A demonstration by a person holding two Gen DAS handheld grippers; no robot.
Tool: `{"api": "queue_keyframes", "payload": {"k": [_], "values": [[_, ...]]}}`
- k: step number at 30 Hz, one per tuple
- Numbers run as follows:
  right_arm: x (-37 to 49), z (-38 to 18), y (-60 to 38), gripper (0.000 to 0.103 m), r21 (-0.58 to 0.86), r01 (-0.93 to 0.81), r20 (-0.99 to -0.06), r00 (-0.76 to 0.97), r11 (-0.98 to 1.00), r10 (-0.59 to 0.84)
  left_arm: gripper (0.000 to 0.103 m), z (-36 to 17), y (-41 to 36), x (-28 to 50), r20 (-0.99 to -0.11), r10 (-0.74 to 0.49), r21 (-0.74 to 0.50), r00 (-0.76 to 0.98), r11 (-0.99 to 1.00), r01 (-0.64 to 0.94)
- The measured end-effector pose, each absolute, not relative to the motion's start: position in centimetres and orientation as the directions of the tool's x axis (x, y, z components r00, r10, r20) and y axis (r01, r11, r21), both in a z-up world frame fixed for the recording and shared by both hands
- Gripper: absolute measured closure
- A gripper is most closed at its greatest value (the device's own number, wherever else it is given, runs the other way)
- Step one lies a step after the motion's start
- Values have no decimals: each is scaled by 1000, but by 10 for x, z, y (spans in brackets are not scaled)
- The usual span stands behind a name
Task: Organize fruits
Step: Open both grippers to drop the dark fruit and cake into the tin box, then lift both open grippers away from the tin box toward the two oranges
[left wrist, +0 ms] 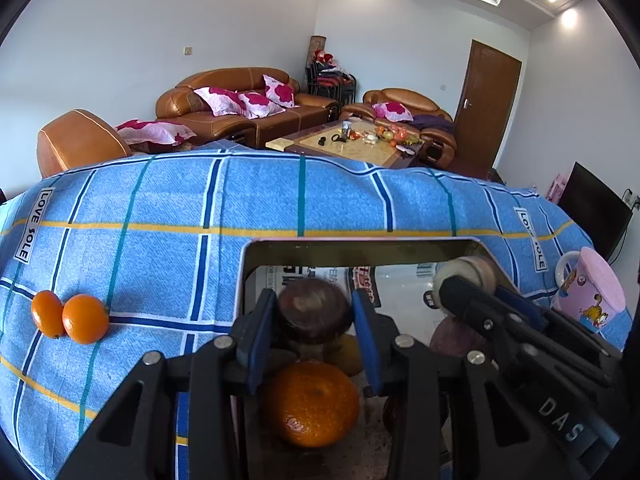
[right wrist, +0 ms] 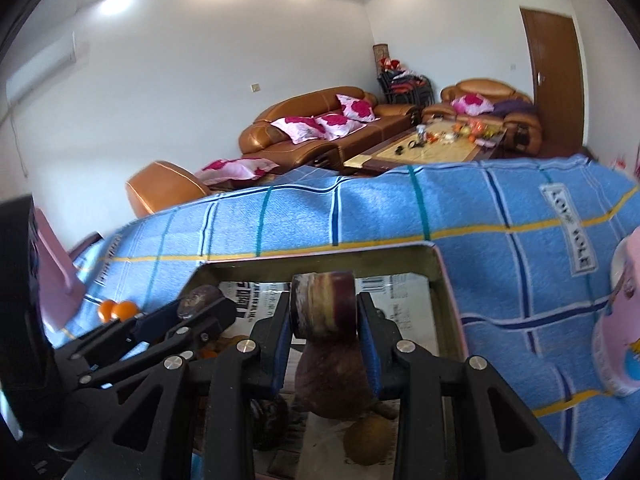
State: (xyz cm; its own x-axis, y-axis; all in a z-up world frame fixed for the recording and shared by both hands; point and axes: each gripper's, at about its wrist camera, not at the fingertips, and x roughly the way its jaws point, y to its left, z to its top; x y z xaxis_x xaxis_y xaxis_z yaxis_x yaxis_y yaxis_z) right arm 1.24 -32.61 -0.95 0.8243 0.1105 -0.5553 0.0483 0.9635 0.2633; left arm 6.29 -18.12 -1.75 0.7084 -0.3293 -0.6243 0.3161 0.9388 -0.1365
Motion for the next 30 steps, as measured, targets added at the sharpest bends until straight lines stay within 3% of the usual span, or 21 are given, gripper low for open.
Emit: {"api": "queue_keyframes", "payload": {"k": [6,9,10,11,12,14,16,22,30], "values": [[10,-12,-335,69,361,43,-535,828,932,169,45,-13,-176,55,-585,-310,-120,749,947,298],[4,-6,-340,69,386,51,-500,851,921,162,20,-8,-172,52,-568,-277,-110,775,959,262],[0,-2,-342,69,391,53,-474,867,919,151,5,-6,-170,50,-552,-281,-116,785,958,262],[-5,3,-343,68,392,58,-443,886,918,133,0,-3,-168,47,-529,-288,-124,799,957,263],[-9,7,-344,67,386,64,-424,898,920,116,0,0,-168,45,-513,-288,-124,808,957,262],[-16,14,-343,45,354,99,-387,921,930,50,0,5,-169,39,-479,-289,-108,829,957,271],[-23,18,-340,36,315,141,-353,935,938,-22,0,7,-171,35,-461,-280,-78,842,958,276],[-31,27,-327,36,195,226,-306,938,955,-159,0,8,-159,33,-443,-204,-58,873,978,199],[-42,25,-313,36,136,214,-246,953,967,-176,0,-1,-141,13,-437,-163,-69,885,987,148]]}}
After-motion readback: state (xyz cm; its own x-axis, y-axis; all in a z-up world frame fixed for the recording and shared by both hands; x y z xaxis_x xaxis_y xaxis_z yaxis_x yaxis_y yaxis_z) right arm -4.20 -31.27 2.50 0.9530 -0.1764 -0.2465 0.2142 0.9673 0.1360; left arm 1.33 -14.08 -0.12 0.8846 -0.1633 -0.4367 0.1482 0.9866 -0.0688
